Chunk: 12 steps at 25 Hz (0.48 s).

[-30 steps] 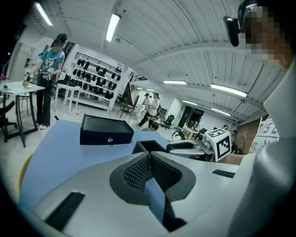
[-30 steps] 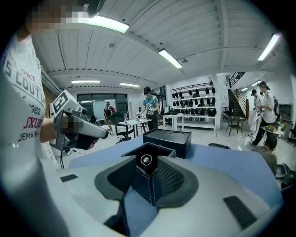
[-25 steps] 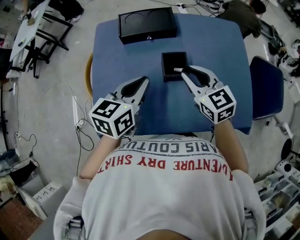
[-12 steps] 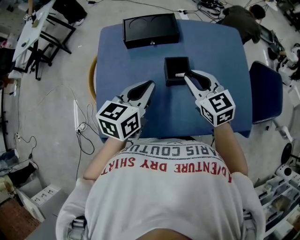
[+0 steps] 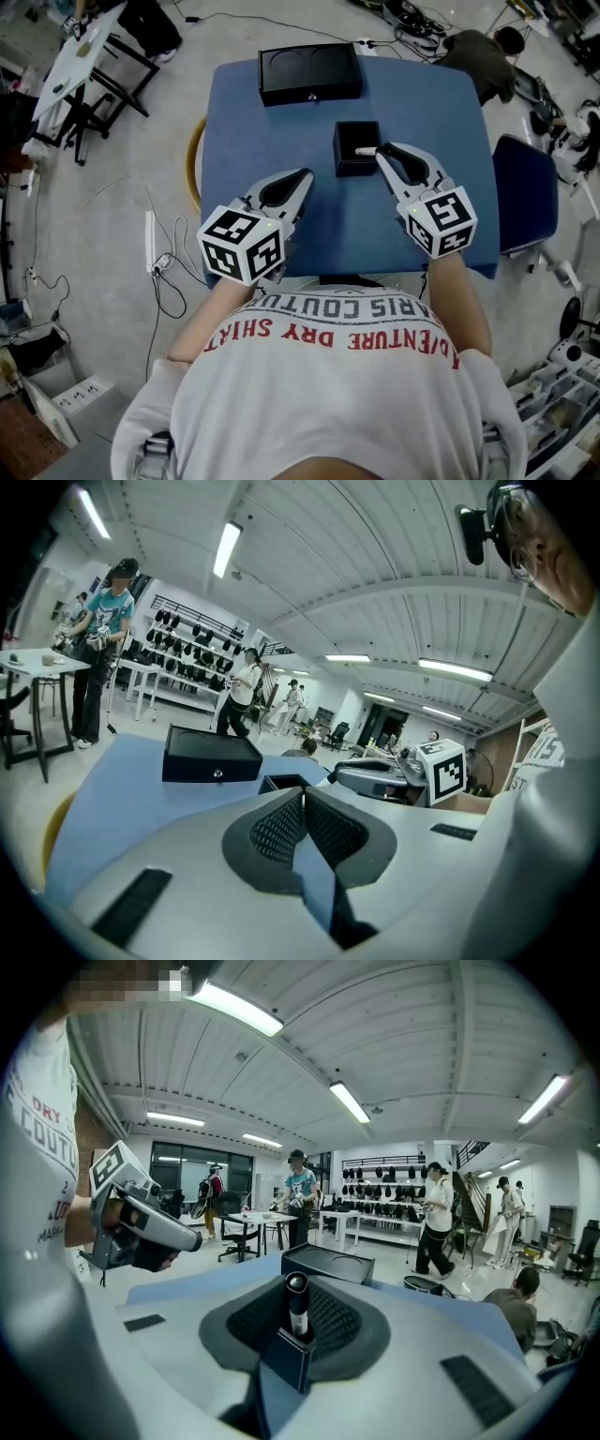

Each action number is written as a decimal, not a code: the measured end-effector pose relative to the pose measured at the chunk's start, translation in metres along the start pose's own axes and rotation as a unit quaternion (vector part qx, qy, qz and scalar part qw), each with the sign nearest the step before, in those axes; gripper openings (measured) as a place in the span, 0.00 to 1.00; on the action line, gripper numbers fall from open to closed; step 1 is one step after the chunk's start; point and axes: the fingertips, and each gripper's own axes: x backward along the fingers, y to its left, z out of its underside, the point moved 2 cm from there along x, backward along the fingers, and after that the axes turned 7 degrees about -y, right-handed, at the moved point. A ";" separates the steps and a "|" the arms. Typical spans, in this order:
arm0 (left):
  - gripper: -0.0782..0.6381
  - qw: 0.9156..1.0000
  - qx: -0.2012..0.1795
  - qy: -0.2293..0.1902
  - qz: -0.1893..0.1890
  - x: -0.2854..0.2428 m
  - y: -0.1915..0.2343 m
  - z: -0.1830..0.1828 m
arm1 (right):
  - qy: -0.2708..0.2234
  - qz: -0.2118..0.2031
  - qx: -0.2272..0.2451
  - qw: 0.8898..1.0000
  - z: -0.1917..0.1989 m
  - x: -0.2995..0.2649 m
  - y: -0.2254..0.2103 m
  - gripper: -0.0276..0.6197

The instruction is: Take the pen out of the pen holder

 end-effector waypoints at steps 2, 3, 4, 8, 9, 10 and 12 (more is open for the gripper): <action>0.15 1.000 -0.005 -0.004 0.000 0.007 -0.002 -0.003 | -0.017 0.011 0.001 1.000 -0.011 0.005 0.001 0.16; 0.15 1.000 -0.006 -0.006 0.000 0.011 -0.002 -0.004 | -0.025 0.016 0.000 1.000 -0.016 0.008 0.002 0.16; 0.15 1.000 -0.008 -0.009 0.000 0.015 -0.004 -0.004 | -0.032 0.021 -0.001 0.999 -0.021 0.012 0.003 0.16; 0.15 1.000 -0.014 -0.016 0.006 0.031 -0.012 -0.007 | -0.060 0.037 0.002 0.998 -0.042 0.033 0.011 0.16; 0.15 1.000 -0.016 -0.018 0.008 0.034 -0.015 -0.008 | -0.067 0.039 0.004 0.997 -0.047 0.039 0.015 0.16; 0.15 1.000 -0.019 -0.019 0.010 0.037 -0.017 -0.009 | -0.073 0.041 0.006 0.997 -0.051 0.045 0.018 0.16; 0.15 0.999 -0.025 -0.022 0.016 0.043 -0.022 -0.011 | -0.081 0.044 0.009 0.996 -0.059 0.056 0.026 0.16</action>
